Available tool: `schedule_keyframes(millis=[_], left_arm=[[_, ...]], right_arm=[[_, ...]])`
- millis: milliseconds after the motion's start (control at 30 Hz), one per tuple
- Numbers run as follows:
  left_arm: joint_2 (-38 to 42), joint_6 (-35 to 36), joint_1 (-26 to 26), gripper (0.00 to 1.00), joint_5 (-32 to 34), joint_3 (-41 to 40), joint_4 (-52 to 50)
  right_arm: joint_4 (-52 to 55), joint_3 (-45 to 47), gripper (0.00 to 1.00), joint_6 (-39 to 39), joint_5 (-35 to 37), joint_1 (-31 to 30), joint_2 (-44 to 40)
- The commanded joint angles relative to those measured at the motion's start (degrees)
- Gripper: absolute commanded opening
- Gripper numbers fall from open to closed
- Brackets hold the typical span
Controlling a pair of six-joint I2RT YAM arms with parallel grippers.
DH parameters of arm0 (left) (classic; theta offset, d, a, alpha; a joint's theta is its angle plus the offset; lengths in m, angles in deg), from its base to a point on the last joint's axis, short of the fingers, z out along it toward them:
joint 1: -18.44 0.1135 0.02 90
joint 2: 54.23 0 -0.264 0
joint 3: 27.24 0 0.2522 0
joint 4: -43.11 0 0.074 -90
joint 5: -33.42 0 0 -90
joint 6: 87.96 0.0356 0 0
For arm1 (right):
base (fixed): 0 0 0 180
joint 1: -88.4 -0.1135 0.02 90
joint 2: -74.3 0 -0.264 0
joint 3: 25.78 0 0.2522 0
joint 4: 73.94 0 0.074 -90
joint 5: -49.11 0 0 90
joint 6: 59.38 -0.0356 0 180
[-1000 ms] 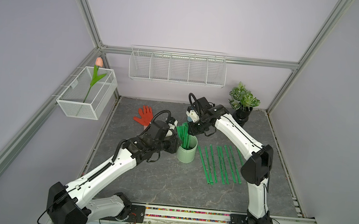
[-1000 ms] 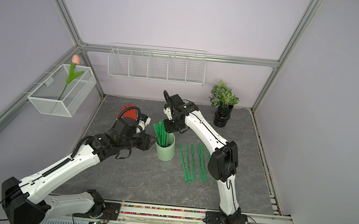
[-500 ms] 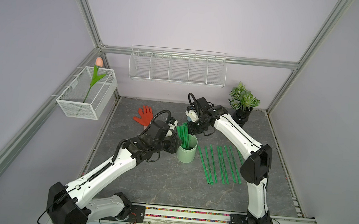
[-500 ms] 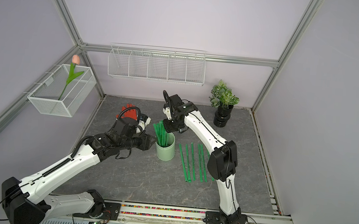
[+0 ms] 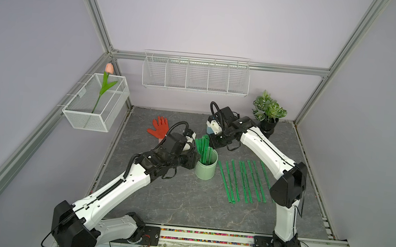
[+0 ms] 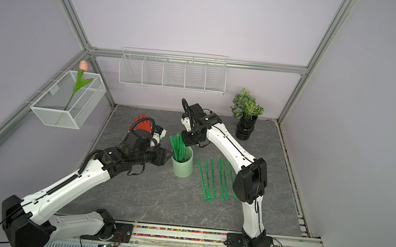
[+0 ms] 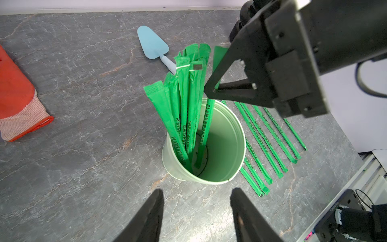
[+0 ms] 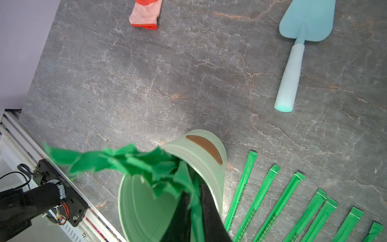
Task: Take the straws out of the storage container
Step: Pick up the straw from the container.
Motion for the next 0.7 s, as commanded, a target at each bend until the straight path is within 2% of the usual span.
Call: schedule_keyframes(millis=[0,667], left_arm=[[0.6,0.2,-0.1,0.55,-0.3,0.4,-0.1],[0.9,0.1,-0.2,0.55,-0.4,0.4,0.0]], right_arm=[[-0.3,1.2,0.12,-0.2,0.7,-0.4,-3.0],[2.0,-0.7,0.07,-0.3,1.0,0.3,-12.1]])
